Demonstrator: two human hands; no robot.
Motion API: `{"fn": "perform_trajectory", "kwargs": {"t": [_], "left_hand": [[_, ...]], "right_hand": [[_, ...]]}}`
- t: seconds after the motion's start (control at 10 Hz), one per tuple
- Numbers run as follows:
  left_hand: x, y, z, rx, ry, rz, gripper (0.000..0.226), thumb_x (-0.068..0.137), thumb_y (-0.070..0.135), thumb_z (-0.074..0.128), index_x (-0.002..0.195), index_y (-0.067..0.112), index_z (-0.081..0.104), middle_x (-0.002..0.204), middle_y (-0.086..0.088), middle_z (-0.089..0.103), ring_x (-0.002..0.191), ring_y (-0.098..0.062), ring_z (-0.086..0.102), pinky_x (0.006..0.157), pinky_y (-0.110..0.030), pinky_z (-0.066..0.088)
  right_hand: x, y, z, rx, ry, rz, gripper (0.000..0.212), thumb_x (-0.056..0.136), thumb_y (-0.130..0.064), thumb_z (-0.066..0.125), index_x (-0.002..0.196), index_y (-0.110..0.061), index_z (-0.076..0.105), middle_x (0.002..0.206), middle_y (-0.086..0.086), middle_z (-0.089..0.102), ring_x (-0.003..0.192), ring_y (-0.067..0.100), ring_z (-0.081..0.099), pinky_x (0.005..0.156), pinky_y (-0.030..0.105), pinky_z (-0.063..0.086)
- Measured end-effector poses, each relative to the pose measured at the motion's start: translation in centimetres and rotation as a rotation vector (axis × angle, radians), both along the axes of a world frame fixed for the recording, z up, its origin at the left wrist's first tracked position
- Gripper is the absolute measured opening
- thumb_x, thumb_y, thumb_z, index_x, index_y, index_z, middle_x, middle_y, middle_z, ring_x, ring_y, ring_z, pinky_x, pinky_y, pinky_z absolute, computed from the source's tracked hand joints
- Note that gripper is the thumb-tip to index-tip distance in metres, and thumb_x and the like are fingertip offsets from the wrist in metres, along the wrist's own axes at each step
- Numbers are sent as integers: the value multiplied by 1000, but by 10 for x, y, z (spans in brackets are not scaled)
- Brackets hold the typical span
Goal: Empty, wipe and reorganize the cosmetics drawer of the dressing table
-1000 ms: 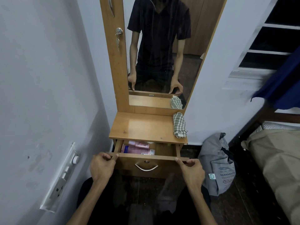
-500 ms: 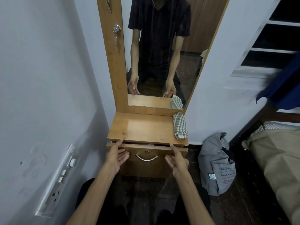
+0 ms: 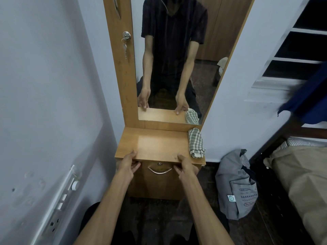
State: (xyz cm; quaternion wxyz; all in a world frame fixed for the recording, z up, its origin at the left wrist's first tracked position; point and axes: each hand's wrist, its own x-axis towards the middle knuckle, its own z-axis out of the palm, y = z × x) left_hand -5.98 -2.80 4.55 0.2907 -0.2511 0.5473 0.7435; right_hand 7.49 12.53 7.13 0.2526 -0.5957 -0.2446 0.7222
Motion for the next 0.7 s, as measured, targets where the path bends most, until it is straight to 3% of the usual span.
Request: {"fn": "perform_trajectory", "kwargs": {"t": [0.2,0.3,0.4,0.5,0.6,0.7], "left_hand": [[-6,6,-8,-50,5,63,48,83,-6,76,128,-3,57,126,-24,65,114,-38,65,81,-41,57],[-4,2,-7,-60,7,61,49,82,-6,77,128,-5,57,124,-24,65,112,-38,66,82,-41,57],[1,-1,-6,-49,38,60,48,83,-2,78,127,-4,59,121,-24,67,108,-37,68,74,-38,59],[14,-6,-2,-17,61,50,44,85,5,79,124,-4,61,118,-25,68,107,-36,69,70,-35,59],[32,-12,7,-84,116,-53,34,90,10,75,120,-2,63,114,-22,70,108,-35,69,76,-36,59],[52,-18,16,-174,212,-97,26,93,11,70,116,0,67,108,-17,71,103,-32,69,83,-39,58]], "right_hand": [[-10,7,-6,-15,-36,-30,40,77,6,83,110,2,61,116,21,68,102,32,70,86,46,62],[-9,3,-10,7,-52,-35,40,76,5,84,111,4,63,114,21,69,100,30,70,85,46,63],[-6,-2,-8,25,-38,-39,27,75,4,86,89,-1,63,106,18,70,89,26,69,86,47,62],[4,-7,-5,66,13,-14,35,75,-3,89,98,3,64,100,17,66,79,23,66,85,46,63],[19,-9,-10,51,34,76,35,79,-9,87,95,-4,57,105,18,64,95,32,69,89,48,61],[29,-19,-18,86,0,124,31,85,-16,82,103,-6,59,106,18,69,95,34,73,85,47,63]]}}
